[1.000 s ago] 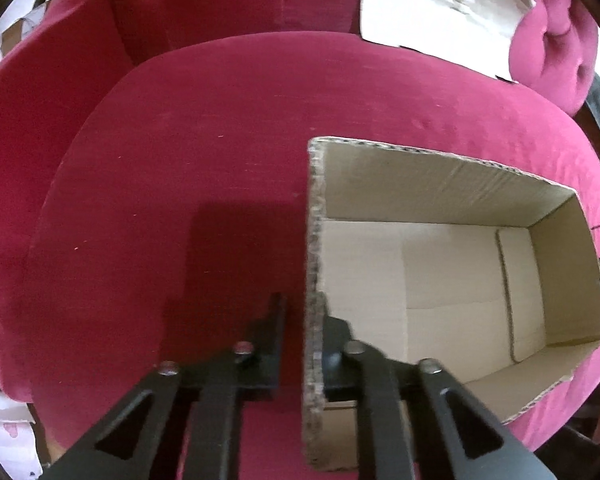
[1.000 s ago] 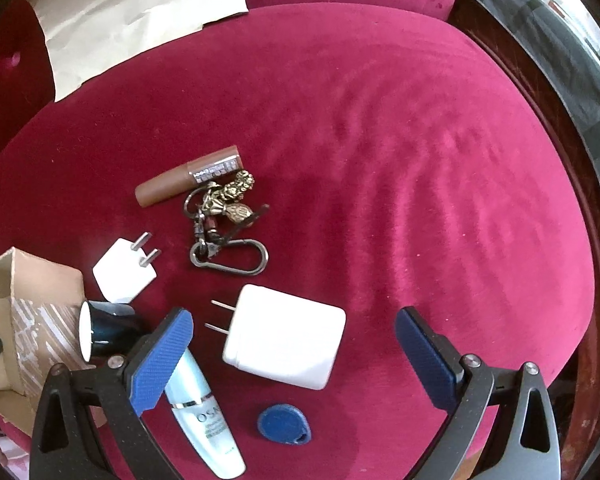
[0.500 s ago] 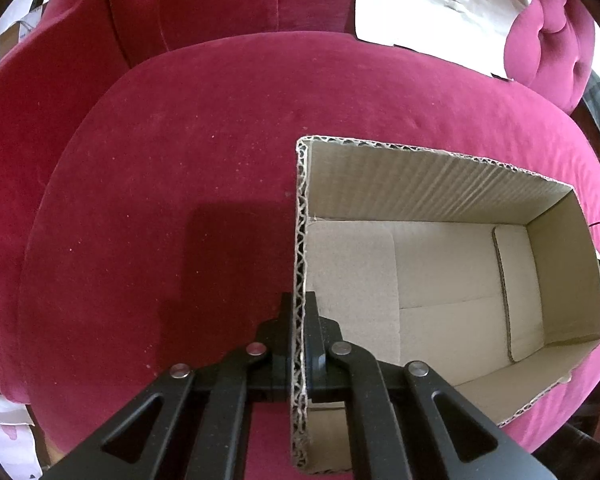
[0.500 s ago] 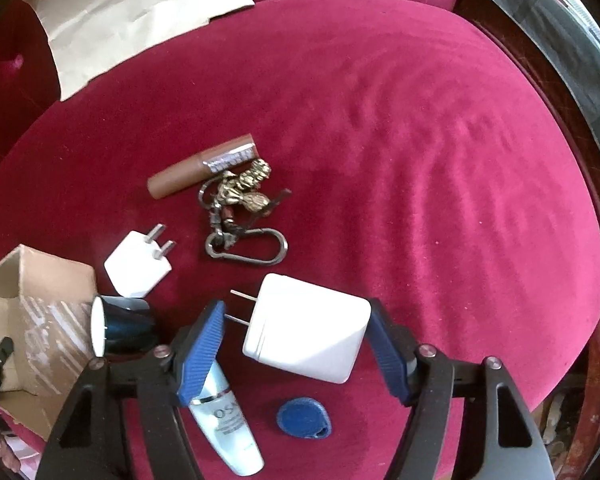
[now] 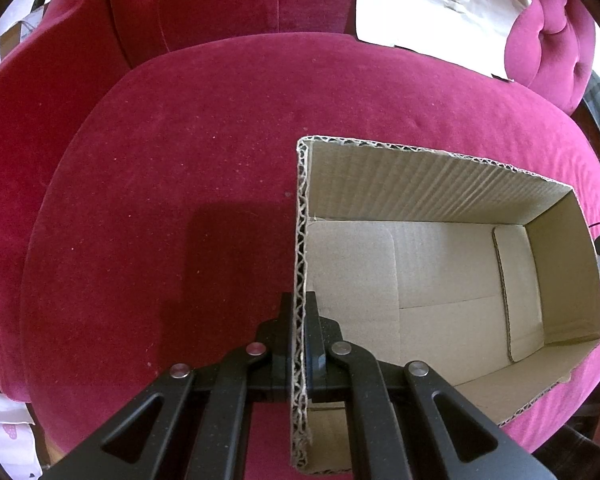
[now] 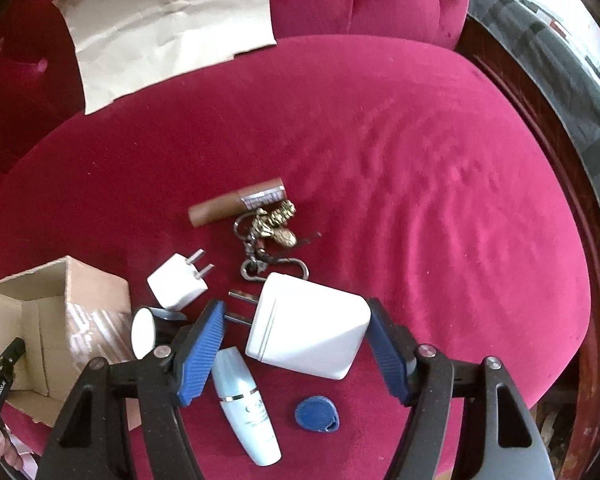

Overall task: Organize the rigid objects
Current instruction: 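Close the right gripper on the white wall charger, then carry the white charger with the right gripper over the box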

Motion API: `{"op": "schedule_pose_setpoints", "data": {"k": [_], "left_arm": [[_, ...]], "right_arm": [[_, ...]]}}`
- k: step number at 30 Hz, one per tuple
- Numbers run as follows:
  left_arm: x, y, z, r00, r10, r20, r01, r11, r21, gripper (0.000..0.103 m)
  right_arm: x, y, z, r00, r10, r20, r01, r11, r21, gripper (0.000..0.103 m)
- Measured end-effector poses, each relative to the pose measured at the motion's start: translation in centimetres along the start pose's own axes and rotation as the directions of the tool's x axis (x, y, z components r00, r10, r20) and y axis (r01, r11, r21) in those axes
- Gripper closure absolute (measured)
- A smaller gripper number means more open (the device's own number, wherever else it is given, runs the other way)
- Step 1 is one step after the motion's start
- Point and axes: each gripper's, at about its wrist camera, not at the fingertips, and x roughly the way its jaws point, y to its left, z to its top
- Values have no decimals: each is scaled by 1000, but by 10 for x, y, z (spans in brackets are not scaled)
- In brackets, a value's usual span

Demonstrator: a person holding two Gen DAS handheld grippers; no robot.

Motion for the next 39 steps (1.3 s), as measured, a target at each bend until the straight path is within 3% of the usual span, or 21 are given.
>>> {"op": "schedule_pose_setpoints", "data": {"k": [24, 39], "left_arm": [[2, 5, 0, 1000, -14, 2, 14, 1000, -11, 100], [3, 7, -1, 1000, -16, 10, 16, 1000, -11, 100]], "right_arm": [[-63, 65, 1, 987, 85, 139, -67, 989, -130, 30], [-73, 122, -12, 971, 187, 151, -147, 960, -240, 30]]}}
